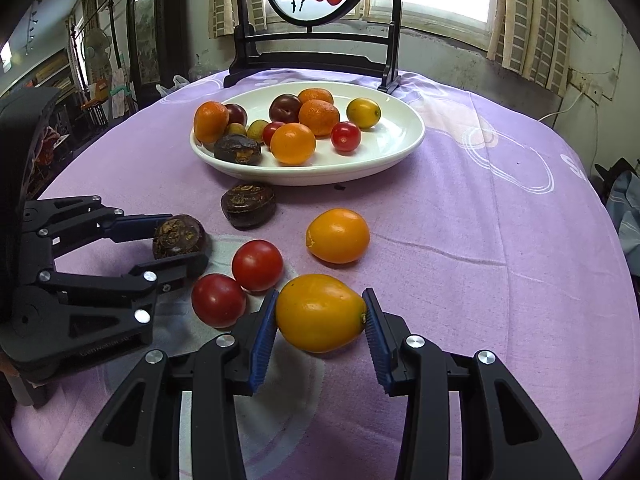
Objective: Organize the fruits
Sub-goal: 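Grasp a yellow tomato with the right tool while the left tool grasps a dark-brown fruit, then lower the dark-brown fruit and yellow tomato onto the plate, opening both tools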
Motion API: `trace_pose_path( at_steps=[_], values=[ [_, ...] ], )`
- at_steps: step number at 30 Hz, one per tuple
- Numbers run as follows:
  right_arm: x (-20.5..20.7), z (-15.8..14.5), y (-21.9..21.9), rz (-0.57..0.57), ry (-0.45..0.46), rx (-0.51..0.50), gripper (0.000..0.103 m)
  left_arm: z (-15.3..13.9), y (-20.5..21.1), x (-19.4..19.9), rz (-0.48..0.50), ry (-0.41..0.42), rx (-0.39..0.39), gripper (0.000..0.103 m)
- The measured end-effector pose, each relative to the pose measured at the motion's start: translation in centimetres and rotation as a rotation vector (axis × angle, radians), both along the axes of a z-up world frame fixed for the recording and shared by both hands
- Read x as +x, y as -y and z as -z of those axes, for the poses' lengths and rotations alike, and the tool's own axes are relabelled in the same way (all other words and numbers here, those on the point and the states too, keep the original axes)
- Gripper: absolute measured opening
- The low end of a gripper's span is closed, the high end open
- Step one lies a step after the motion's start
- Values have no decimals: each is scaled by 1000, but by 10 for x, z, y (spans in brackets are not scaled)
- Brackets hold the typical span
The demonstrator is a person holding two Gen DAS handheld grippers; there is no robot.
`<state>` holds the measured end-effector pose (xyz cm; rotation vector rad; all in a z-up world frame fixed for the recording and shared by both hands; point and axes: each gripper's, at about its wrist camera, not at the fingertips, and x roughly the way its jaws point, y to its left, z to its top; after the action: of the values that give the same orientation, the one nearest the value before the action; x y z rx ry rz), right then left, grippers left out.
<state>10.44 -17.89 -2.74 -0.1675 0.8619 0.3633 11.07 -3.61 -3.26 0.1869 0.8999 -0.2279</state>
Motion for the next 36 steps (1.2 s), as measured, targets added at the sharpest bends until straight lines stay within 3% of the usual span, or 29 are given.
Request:
trace_pose_path(
  at_steps=[13, 21, 27, 33, 36],
  values=[
    [2, -25, 5, 46, 87, 62, 42, -27, -33, 13, -145, 13, -120, 42],
    [28, -58, 0, 38, 169, 76, 42, -61, -25, 45, -142, 93, -92, 42],
    [65, -61, -13, 43, 154, 70, 42, -68, -25, 77, -175, 96, -111, 42],
    [102, -41, -28, 57, 82, 58, 42, -55, -27, 107, -218, 57, -91, 42],
    [111, -35, -33, 60, 67, 53, 42, -54, -27, 113, -236, 80, -64, 42]
  ],
)
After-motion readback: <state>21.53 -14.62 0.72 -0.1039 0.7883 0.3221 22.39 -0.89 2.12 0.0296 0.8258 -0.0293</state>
